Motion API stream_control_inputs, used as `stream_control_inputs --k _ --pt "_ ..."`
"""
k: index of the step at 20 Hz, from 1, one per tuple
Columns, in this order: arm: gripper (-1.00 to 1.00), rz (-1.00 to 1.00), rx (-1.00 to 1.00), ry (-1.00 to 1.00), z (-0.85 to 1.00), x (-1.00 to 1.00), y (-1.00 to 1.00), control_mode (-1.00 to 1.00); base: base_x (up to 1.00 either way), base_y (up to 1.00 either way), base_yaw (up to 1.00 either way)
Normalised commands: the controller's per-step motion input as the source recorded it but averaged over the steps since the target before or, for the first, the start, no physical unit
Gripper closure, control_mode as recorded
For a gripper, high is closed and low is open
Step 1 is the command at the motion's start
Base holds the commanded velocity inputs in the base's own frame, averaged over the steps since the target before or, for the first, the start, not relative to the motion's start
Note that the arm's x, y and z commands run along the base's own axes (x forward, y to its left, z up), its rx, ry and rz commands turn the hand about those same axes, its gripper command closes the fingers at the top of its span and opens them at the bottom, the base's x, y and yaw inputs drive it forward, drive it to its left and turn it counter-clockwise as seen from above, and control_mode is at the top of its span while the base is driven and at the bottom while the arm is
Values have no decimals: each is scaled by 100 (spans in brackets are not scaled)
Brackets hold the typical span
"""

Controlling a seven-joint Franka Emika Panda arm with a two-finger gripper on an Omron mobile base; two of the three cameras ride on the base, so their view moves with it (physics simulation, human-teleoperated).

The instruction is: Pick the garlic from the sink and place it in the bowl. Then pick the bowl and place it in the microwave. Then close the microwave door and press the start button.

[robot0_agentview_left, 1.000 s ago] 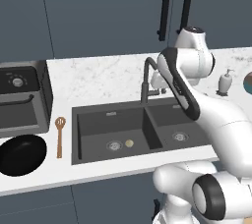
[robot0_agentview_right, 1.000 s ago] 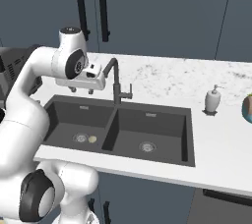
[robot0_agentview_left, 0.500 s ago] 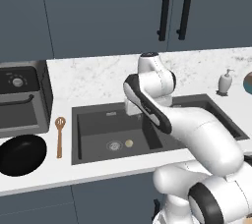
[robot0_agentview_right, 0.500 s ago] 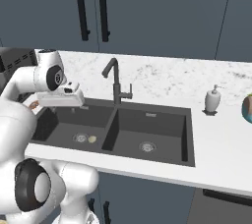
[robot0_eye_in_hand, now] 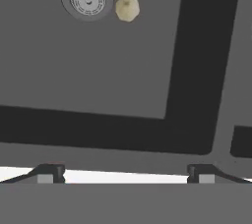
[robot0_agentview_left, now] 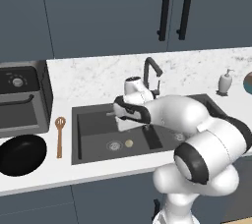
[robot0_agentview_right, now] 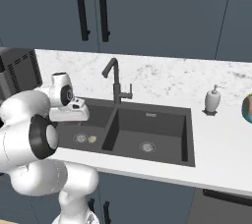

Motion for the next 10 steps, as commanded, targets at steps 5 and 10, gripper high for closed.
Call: stream_control_inputs --k 5,10 --pt "-100 0 0 3 -100 30 -17 -100 0 0 0" --pt "-100 0 0 -5 -94 45 0 -100 0 0 0"
